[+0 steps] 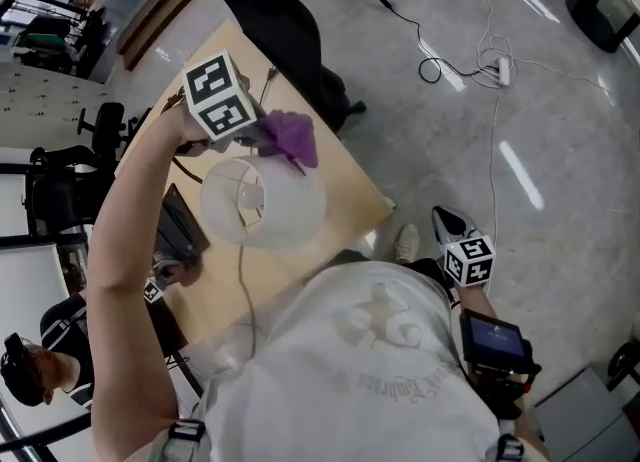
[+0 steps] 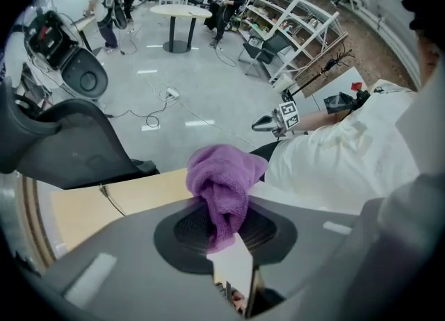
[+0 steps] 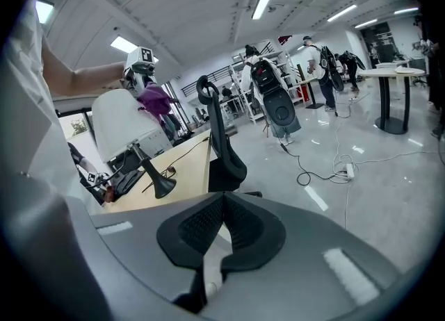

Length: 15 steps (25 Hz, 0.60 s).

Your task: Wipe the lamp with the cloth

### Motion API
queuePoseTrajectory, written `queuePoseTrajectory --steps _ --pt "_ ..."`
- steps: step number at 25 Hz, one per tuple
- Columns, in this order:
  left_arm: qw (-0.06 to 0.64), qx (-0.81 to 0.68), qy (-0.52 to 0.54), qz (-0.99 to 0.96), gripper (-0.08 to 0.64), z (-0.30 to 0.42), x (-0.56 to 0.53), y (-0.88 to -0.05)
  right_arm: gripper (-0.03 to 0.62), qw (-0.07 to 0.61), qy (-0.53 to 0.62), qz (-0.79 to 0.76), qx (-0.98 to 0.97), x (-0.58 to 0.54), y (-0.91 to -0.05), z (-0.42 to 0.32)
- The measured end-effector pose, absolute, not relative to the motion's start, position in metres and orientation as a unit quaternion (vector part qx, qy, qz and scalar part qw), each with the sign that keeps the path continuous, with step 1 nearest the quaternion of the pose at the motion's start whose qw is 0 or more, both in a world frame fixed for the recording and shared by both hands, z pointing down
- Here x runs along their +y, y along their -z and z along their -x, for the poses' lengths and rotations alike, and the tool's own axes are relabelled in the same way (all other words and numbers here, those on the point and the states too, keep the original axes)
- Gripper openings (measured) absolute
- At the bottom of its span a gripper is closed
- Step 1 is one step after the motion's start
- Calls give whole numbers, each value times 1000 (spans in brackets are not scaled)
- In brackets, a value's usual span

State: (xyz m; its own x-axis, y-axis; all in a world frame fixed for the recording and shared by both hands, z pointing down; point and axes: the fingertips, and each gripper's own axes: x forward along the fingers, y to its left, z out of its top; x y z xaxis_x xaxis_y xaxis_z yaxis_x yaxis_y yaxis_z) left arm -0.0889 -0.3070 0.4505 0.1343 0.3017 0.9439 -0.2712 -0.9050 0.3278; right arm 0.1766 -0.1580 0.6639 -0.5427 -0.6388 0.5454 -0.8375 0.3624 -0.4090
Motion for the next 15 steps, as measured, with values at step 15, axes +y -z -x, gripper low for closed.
queuePoseTrajectory --steps 15 --pt "46 -67 -682 -726 78 85 -247 -372 14 159 -321 -394 -846 -161 -654 -131"
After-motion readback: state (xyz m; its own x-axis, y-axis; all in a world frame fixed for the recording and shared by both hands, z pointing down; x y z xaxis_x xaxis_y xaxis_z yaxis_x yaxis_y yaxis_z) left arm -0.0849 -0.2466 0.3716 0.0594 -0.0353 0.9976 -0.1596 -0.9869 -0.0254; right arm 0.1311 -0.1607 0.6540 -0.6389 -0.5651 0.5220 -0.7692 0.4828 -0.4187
